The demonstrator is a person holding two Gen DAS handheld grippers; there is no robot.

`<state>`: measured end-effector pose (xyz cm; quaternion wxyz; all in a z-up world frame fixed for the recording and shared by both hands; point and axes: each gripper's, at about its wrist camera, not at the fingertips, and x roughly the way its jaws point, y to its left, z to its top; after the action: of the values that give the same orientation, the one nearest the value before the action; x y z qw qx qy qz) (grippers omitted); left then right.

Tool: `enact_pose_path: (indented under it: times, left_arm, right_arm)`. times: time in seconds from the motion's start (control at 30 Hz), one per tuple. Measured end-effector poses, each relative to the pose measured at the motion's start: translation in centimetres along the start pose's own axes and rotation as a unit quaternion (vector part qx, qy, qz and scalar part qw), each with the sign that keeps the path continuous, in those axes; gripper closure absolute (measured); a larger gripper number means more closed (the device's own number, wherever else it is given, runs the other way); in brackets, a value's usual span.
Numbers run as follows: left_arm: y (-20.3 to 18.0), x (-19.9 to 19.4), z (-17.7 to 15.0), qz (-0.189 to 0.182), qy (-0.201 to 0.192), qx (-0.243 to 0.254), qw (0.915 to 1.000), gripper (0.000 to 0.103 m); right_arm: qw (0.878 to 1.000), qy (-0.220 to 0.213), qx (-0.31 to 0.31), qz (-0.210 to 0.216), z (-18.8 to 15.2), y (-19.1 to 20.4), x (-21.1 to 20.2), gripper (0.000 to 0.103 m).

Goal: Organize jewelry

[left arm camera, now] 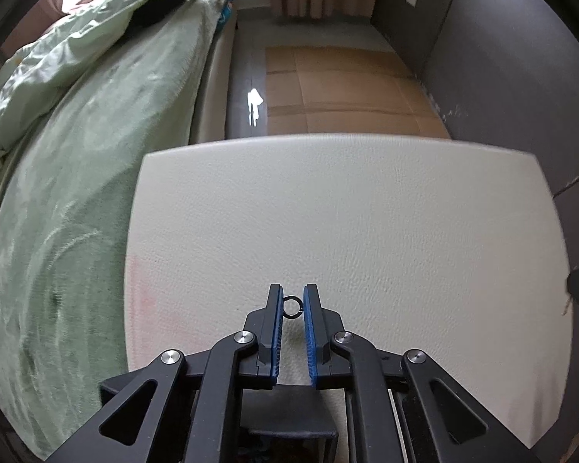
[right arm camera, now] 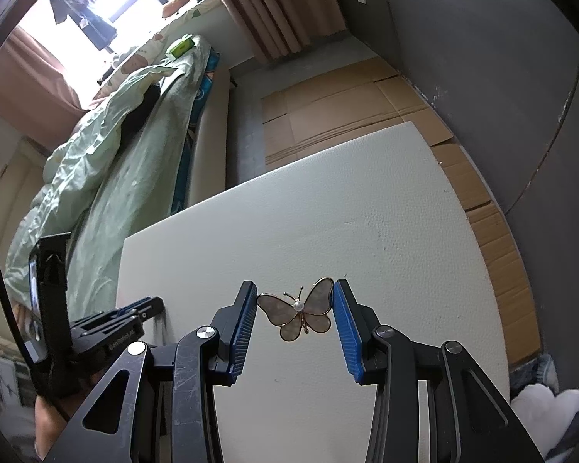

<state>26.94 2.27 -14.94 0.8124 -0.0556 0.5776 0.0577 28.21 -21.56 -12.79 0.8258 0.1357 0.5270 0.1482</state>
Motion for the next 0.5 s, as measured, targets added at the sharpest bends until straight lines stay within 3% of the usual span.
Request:
enact_pose_path:
  times: [0.5]
  left_arm:
    - [3.4,-8.1,-3.0,-0.049,-0.083,-0.045,0.9944,0.092]
  right_arm:
    - [0.999,-0.012,-0.023,0.044,-1.4,3.9,-1.3,0.062]
